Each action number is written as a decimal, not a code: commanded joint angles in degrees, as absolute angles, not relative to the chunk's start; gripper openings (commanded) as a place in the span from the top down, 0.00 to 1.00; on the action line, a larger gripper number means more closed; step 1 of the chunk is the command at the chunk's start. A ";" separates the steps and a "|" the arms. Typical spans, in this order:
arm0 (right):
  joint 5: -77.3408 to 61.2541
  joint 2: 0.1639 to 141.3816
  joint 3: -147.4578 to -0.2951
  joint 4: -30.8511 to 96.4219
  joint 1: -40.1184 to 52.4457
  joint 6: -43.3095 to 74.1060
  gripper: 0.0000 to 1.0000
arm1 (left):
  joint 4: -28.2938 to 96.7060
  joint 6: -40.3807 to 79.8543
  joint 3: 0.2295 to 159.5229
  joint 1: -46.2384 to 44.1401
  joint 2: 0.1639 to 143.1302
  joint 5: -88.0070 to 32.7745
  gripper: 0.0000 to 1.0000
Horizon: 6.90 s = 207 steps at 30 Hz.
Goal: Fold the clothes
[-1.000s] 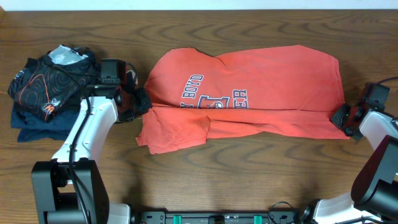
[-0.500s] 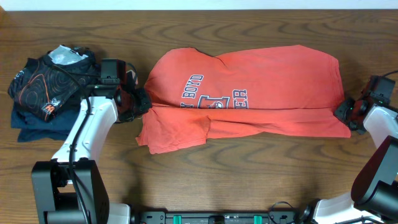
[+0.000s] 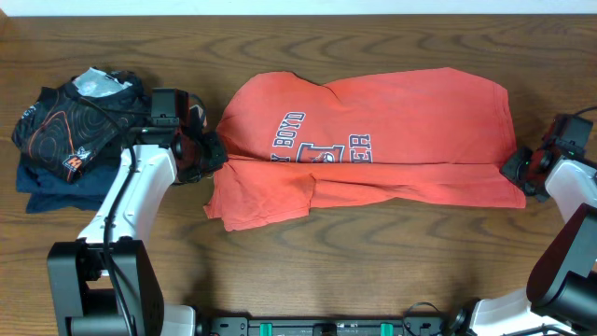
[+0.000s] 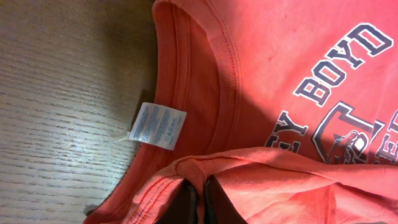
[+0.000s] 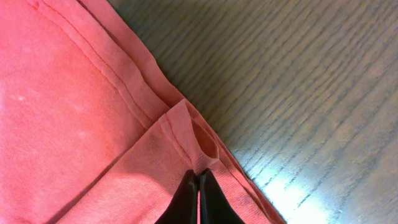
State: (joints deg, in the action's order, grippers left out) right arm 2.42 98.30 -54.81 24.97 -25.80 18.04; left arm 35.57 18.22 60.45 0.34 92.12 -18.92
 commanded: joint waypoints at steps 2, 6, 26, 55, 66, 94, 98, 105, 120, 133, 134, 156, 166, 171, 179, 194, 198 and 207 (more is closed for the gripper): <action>2.74 97.71 -55.88 24.84 -26.28 18.37 0.99 | 35.42 18.55 60.31 0.80 92.38 -17.96 0.94; 1.26 97.71 -55.88 22.74 -26.28 18.37 0.99 | 34.41 18.55 60.31 0.80 92.38 -17.96 0.94; -4.54 97.82 -55.96 12.62 -26.15 18.39 0.99 | 24.23 20.71 60.31 0.80 92.49 -18.00 0.94; -4.25 100.75 -55.70 16.56 -23.57 15.73 0.87 | 33.78 13.26 60.20 -10.74 92.49 -23.73 0.57; 2.72 100.75 -55.37 27.49 -23.62 15.77 0.90 | 28.47 13.37 60.20 -22.24 97.65 -20.29 0.56; 4.40 100.75 -55.37 29.56 -23.62 15.59 0.87 | 21.91 13.54 60.23 -26.70 105.14 -23.27 0.41; 4.40 100.75 -55.37 29.56 -23.62 15.59 0.87 | 21.71 13.54 60.23 -28.40 105.36 -18.72 0.54; 4.32 100.75 -55.37 29.58 -23.62 15.62 0.87 | 21.65 13.54 60.51 -29.43 105.54 -13.34 0.94; 4.34 100.75 -55.37 29.54 -23.62 15.62 0.87 | 12.34 13.58 66.37 -26.72 104.79 -9.61 0.94; 4.49 100.75 -55.37 29.63 -23.62 15.57 0.86 | 26.65 12.51 66.35 -19.92 101.82 -9.37 0.63; 4.49 100.75 -55.37 29.69 -23.62 15.31 0.87 | 28.25 12.51 66.35 -18.92 101.51 -9.37 0.64; 10.13 102.94 -53.76 30.59 -26.15 11.49 0.86 | 29.04 12.71 52.71 -7.79 103.90 -7.77 0.61; 9.87 102.94 -53.78 30.74 -30.74 11.46 0.87 | 34.79 12.93 49.08 -6.13 103.90 -6.76 0.61; 10.39 102.91 -53.78 33.10 -30.74 11.51 0.86 | 40.56 12.93 49.08 -6.13 103.83 -6.79 0.62; 12.60 101.34 -54.19 36.80 -30.74 12.21 0.86 | 44.73 12.58 49.25 -6.13 100.86 -6.79 0.64; -7.22 87.15 -59.16 34.06 -27.40 7.27 0.69 | 33.21 10.94 66.22 -6.11 89.19 -6.85 0.28; -11.05 87.02 -59.31 34.35 -24.60 4.99 0.66 | 30.33 8.84 75.05 -6.11 97.47 -8.97 0.25; -10.94 87.00 -59.31 36.91 -21.63 3.92 0.65 | 30.13 7.09 97.17 -5.56 121.47 -14.02 0.22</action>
State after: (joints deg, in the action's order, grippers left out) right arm -9.85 87.26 -58.92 36.32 -22.61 5.37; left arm 29.74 8.69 92.36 -6.15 116.33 -11.66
